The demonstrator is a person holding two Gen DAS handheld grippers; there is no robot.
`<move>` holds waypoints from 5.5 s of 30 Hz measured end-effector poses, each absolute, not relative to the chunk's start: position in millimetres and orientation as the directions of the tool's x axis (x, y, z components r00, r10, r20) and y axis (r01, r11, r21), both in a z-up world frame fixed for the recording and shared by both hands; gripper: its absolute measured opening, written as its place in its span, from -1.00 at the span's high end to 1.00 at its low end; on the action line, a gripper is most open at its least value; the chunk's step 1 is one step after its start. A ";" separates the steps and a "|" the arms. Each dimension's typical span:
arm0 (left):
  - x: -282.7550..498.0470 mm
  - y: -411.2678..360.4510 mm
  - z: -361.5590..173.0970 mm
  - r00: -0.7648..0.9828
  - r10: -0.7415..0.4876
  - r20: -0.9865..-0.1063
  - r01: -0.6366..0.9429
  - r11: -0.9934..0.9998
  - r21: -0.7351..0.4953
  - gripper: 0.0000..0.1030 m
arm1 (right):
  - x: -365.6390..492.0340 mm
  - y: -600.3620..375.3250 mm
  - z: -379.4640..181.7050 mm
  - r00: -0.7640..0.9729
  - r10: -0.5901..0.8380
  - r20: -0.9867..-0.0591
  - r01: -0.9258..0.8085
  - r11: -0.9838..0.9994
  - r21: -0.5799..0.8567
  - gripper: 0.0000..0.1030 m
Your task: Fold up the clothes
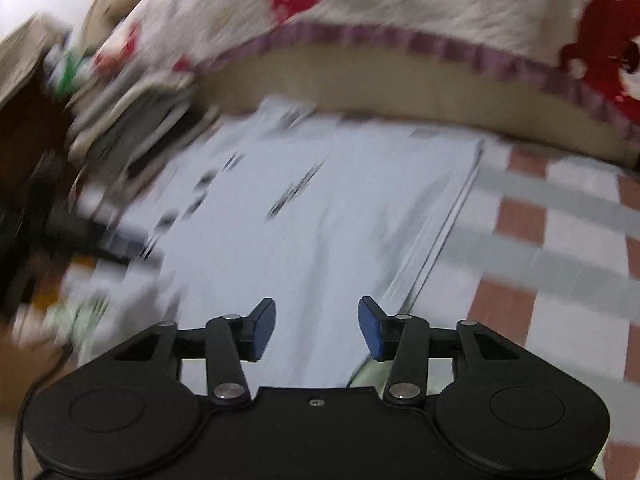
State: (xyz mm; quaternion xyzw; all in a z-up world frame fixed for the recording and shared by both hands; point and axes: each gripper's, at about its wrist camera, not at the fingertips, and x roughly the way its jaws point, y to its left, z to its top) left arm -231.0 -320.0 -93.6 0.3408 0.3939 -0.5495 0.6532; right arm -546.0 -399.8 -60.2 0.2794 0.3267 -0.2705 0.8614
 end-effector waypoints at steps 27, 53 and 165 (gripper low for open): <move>-166.6 -313.8 -170.2 0.185 -0.415 -0.891 0.890 0.455 -0.027 -0.18 | -415.1 -655.3 -176.5 0.457 -0.631 -0.627 0.832 0.553 0.049 0.94; -14.4 -96.4 -96.5 0.220 -0.280 -0.934 0.445 0.881 -0.160 -0.30 | -365.2 -523.6 -78.8 0.712 -0.247 -0.658 0.501 0.834 0.230 -0.08; 53.6 -140.3 -155.5 0.298 -0.368 -0.881 0.691 0.720 -0.067 0.59 | -127.4 -327.0 -152.1 0.818 0.052 -0.573 0.292 0.820 0.492 0.83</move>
